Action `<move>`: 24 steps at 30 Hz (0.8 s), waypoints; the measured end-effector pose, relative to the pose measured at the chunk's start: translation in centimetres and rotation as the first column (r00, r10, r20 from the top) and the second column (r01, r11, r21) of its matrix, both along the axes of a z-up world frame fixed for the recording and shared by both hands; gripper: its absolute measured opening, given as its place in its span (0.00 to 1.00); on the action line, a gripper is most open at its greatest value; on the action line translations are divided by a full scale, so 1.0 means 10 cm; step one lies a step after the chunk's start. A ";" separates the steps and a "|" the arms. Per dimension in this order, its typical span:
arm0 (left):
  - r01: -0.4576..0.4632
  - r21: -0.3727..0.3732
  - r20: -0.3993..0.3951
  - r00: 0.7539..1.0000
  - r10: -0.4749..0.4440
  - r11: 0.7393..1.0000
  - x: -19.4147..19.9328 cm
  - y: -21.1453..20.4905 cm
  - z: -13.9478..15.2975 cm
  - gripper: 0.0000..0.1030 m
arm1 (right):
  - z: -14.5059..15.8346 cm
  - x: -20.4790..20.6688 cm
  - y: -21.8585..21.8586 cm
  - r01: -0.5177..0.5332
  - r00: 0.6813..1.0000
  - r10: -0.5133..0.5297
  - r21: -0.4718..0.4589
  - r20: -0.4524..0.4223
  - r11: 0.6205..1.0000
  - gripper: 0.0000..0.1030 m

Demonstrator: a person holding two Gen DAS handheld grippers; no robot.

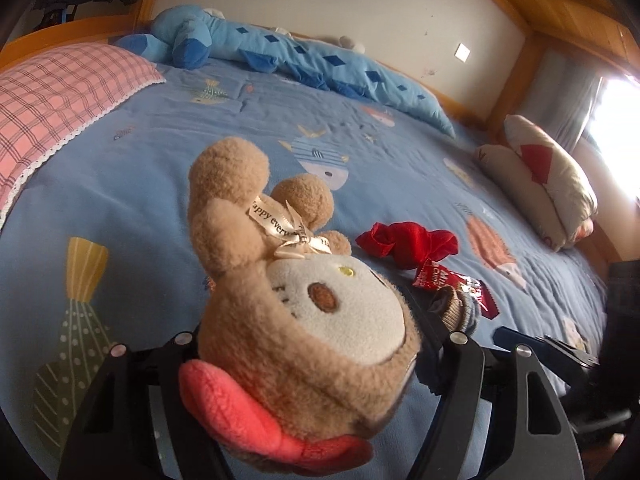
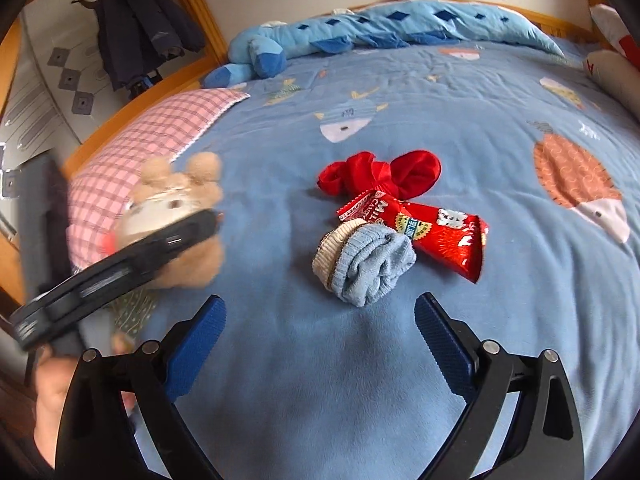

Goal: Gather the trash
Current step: 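Grasp the grey-white sock with the right gripper while the left gripper holds the bear, then carry the bear and sock in both grippers to the yellow bucket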

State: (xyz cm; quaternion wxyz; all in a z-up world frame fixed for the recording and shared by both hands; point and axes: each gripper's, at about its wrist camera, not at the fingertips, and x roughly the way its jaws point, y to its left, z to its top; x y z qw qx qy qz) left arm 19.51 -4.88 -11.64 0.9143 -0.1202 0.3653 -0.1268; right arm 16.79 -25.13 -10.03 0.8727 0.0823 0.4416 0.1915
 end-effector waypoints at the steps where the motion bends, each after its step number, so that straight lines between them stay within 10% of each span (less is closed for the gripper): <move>1: 0.005 0.000 0.006 1.000 -0.005 1.000 -0.02 0.02 0.02 0.70 | -0.02 0.05 0.01 0.017 1.000 -0.017 0.005 -0.005 1.000 0.89; 11: 0.065 -0.020 0.047 0.997 -0.064 0.998 -0.16 0.05 0.18 0.70 | -0.25 0.42 0.01 0.100 0.991 -0.098 0.011 -0.090 0.995 0.72; 18: 0.105 -0.016 0.046 0.993 -0.104 0.994 -0.20 0.00 0.18 0.70 | -0.26 0.39 -0.11 0.110 0.992 -0.106 0.060 -0.069 0.992 0.37; 24: 0.146 -0.014 0.058 0.988 -0.145 0.989 -0.38 -0.07 0.29 0.70 | 0.01 0.02 -0.16 0.035 0.999 -0.034 0.133 -0.013 0.990 0.37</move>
